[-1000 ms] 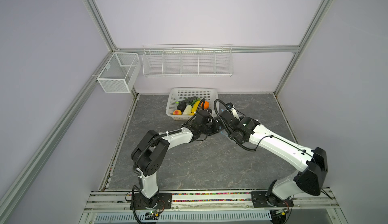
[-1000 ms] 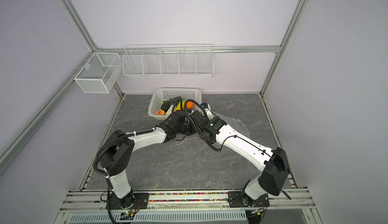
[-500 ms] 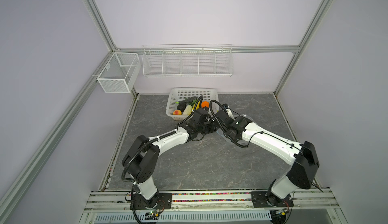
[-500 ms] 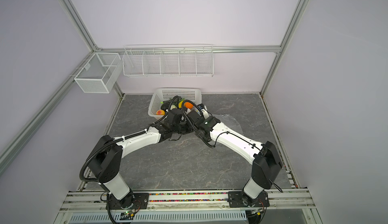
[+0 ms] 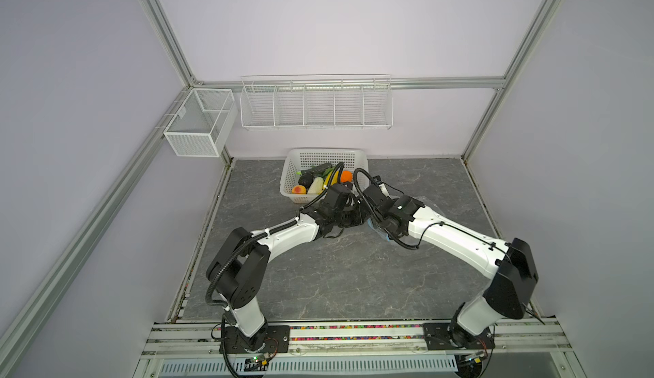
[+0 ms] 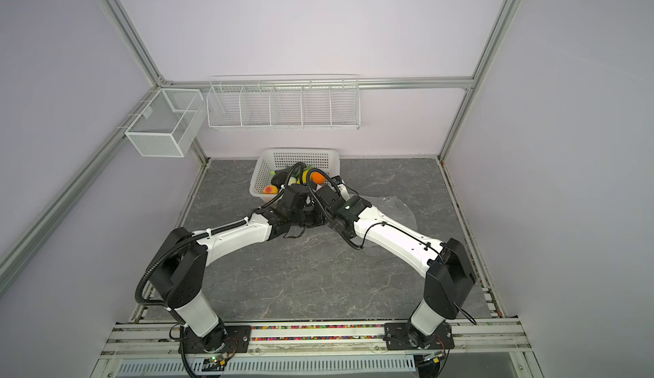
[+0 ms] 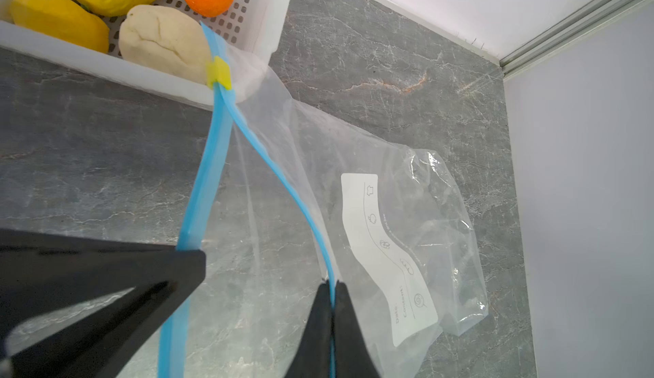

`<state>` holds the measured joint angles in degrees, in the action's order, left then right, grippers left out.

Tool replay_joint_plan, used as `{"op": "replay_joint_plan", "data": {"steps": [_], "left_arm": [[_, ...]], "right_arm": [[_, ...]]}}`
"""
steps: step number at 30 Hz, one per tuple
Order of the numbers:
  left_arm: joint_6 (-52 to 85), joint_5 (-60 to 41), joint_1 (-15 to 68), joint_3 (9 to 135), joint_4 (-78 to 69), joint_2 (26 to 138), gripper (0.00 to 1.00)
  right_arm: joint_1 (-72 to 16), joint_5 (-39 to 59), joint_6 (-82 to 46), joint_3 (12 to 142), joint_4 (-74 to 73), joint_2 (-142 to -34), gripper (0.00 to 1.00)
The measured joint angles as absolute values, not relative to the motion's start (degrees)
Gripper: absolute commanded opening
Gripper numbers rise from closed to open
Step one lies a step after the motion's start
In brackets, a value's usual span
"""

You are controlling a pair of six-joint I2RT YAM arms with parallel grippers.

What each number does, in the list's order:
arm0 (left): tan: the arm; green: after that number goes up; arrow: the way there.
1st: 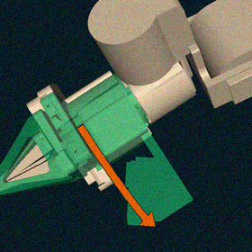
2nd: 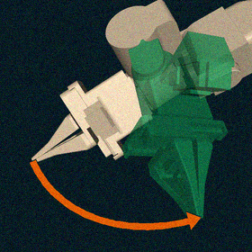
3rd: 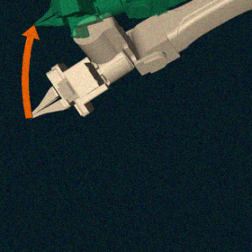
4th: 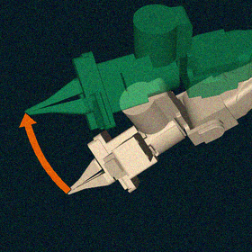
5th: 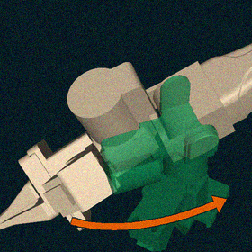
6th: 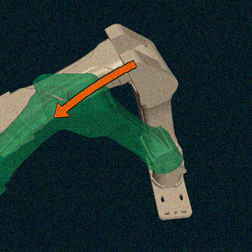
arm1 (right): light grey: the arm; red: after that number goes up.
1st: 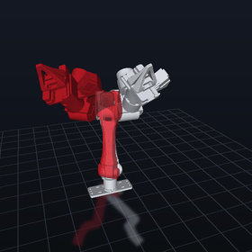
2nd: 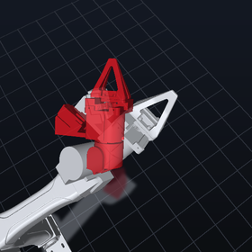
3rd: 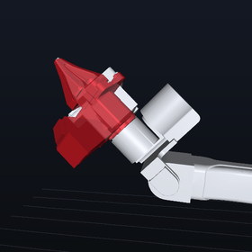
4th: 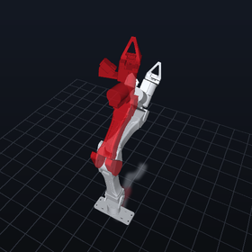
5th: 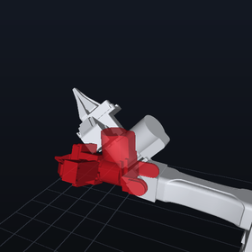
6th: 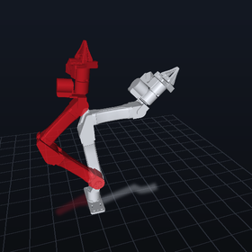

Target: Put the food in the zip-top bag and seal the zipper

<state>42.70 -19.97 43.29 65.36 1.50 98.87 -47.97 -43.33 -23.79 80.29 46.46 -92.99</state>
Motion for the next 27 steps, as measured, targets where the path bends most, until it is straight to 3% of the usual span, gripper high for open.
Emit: {"op": "replay_joint_plan", "data": {"steps": [27], "left_arm": [[43.5, -17.2, 41.6, 58.3, 0.7, 96.0, 0.0]], "right_arm": [[-46.6, -43.3, -23.8, 80.3, 46.6, -91.8, 0.06]]}}
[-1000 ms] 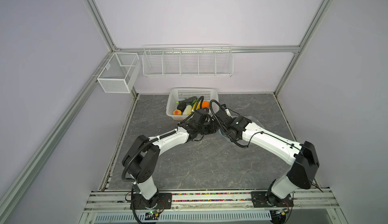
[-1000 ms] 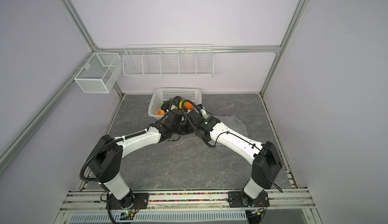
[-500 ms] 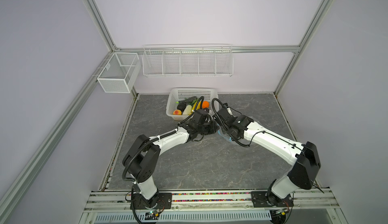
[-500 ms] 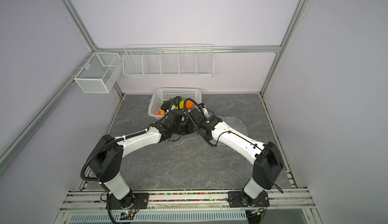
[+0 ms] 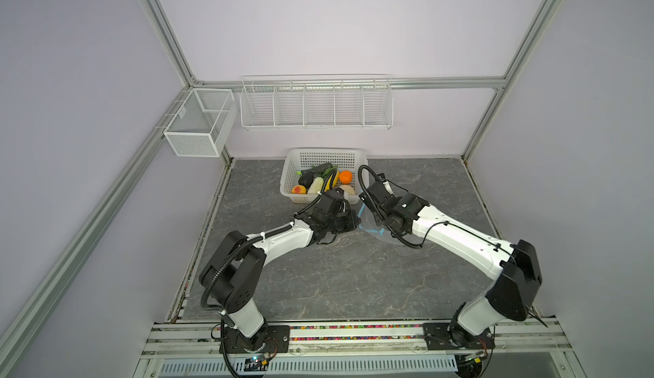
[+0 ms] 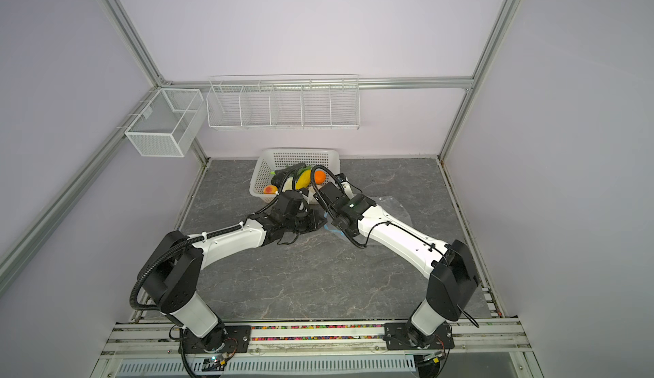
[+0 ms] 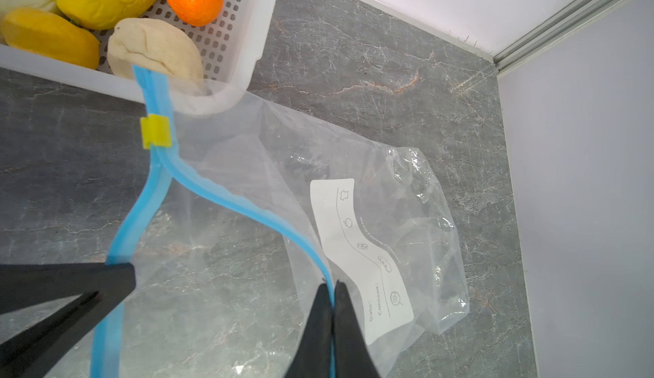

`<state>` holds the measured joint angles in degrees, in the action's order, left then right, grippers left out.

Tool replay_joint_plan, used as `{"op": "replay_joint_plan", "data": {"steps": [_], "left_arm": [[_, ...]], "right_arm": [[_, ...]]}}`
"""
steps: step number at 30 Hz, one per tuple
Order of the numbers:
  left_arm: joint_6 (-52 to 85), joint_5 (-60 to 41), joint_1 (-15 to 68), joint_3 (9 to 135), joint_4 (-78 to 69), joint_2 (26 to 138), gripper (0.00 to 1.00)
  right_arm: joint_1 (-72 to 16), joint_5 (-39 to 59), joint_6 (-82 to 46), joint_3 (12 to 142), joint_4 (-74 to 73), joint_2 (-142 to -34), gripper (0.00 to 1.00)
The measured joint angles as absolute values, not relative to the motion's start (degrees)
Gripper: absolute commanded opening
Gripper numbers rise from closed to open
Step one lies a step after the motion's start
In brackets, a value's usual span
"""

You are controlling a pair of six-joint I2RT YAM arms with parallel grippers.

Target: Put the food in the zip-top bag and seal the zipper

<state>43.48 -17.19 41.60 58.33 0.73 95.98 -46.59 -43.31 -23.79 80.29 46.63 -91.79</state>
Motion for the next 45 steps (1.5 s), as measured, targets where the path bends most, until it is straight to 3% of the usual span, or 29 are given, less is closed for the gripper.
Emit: {"op": "replay_joint_plan", "data": {"steps": [11, 29, 38, 45], "left_arm": [[44.1, -18.0, 41.4, 57.7, -0.3, 96.0, 0.02], [40.2, -18.4, 37.5, 62.0, 1.8, 91.5, 0.46], [31.5, -12.3, 28.1, 75.5, 11.5, 94.5, 0.59], [25.9, -7.7, 23.0, 88.6, 21.1, 105.4, 0.66]], "right_arm": [[-46.7, -42.4, -24.0, 80.1, 45.5, -91.8, 0.06], [-47.7, -41.9, -23.9, 81.5, 44.7, -94.4, 0.06], [-48.4, -41.9, -23.7, 82.2, 44.7, -95.0, 0.06], [-48.5, -41.5, -23.2, 82.2, 43.7, -95.0, 0.06]]}}
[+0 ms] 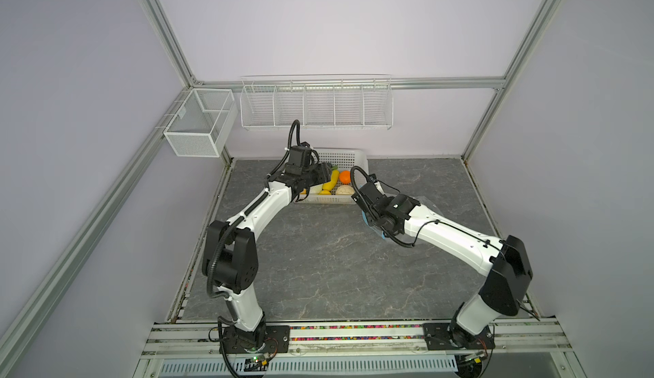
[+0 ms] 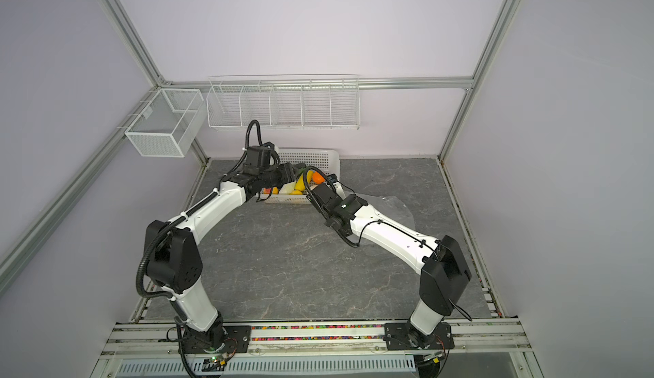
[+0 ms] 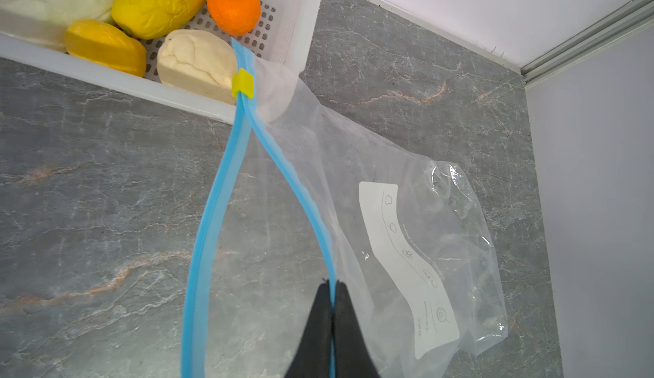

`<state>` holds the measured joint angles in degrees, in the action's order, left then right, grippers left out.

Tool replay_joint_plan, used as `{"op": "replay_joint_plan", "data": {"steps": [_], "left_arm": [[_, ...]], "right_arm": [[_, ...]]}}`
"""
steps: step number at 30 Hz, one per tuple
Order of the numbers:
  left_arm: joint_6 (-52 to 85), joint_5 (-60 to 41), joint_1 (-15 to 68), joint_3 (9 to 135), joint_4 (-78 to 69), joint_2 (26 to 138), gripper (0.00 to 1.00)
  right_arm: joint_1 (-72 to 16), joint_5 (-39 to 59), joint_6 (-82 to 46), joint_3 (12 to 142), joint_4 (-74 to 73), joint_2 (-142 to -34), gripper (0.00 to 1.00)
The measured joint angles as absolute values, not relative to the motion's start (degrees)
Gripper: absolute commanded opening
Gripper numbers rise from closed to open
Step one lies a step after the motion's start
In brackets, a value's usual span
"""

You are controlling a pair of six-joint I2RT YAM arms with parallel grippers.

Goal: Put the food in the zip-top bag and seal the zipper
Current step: 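Release the zipper with the left gripper and raise it over the basket, then lower the left gripper onto the yellow mango and close on it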

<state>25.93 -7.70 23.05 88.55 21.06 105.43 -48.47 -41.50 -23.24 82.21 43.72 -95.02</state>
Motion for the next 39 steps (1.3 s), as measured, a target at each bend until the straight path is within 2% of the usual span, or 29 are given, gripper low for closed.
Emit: {"op": "replay_joint_plan", "data": {"steps": [6, 15, 22, 39], "left_arm": [[23.6, -7.0, 21.3, 95.1, 28.3, 112.4, 0.67], [21.9, -1.5, 19.9, 99.9, 36.1, 114.5, 0.66], [20.7, 3.5, 18.9, 106.7, 41.9, 118.3, 0.63], [20.3, 7.8, 17.6, 112.0, 50.2, 127.9, 0.51]], "right_arm": [[-48.5, -40.8, -22.6, 81.8, 42.0, -95.0, 0.06], [-48.2, -39.5, -22.4, 79.3, 39.8, -95.0, 0.06], [-48.1, -38.4, -22.4, 79.0, 38.7, -95.0, 0.06], [-47.5, -37.2, -22.0, 79.0, 37.3, -95.1, 0.06]]}}
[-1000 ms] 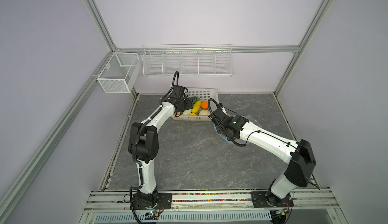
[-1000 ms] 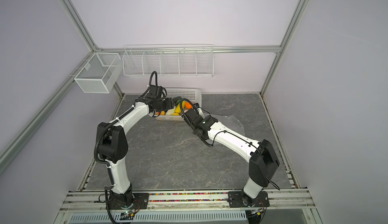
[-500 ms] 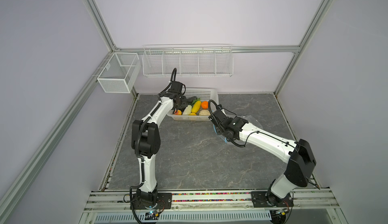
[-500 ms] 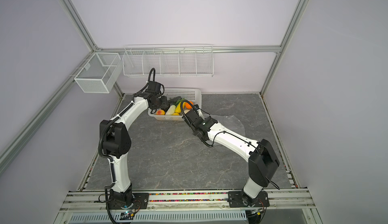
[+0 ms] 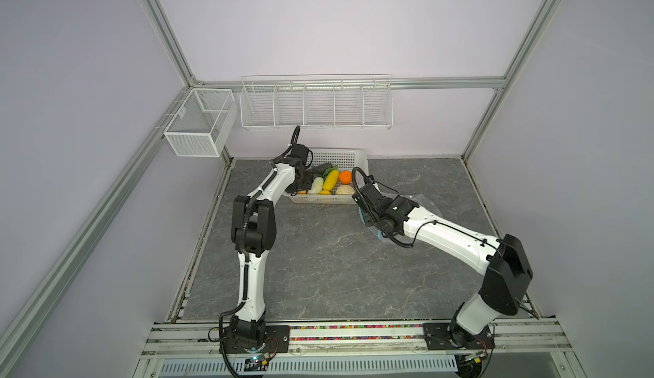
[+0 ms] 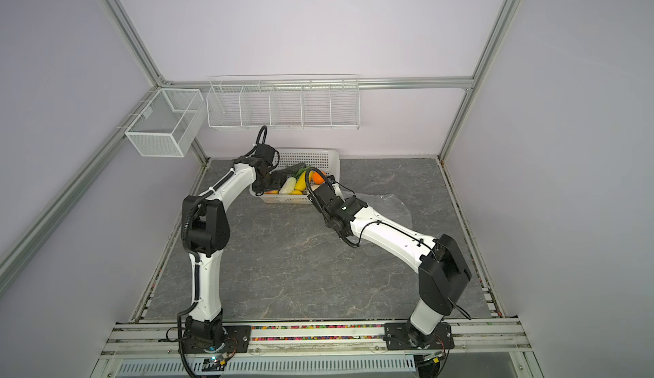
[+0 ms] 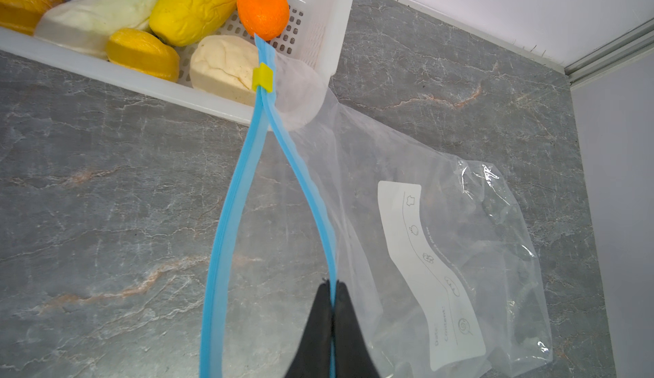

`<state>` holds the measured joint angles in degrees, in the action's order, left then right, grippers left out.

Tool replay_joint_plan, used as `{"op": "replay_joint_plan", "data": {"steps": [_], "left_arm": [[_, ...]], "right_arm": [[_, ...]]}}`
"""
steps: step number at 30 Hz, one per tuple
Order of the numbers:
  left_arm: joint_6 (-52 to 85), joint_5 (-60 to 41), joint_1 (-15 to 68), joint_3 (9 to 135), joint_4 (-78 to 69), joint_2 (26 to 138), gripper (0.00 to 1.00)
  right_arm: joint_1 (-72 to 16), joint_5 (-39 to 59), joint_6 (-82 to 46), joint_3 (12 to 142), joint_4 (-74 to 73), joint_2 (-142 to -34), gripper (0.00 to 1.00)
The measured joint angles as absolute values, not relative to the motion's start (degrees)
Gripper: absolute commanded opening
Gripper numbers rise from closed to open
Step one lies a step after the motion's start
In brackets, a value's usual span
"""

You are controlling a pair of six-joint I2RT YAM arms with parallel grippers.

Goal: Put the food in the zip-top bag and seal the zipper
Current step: 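Lower the left gripper onto the yellow mango and close on it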

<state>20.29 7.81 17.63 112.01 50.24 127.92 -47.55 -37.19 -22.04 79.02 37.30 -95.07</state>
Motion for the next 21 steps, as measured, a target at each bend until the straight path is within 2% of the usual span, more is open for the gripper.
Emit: {"op": "replay_joint_plan", "data": {"steps": [4, 11, 17, 21], "left_arm": [[20.5, 8.1, 17.6, 112.0, 50.3, 128.1, 0.51], [21.0, 6.6, 17.6, 112.1, 49.9, 128.8, 0.64], [21.4, 4.6, 17.6, 112.1, 49.8, 130.7, 0.7], [21.5, 4.0, 17.6, 112.1, 50.2, 132.0, 0.69]], "right_arm": [[-47.3, -36.9, -22.0, 79.0, 36.9, -95.3, 0.06], [-46.9, -36.3, -21.8, 79.0, 36.6, -95.7, 0.06], [-46.9, -36.2, -21.8, 79.0, 36.5, -95.7, 0.06], [-46.9, -36.1, -21.8, 79.0, 36.5, -95.8, 0.06]]}}
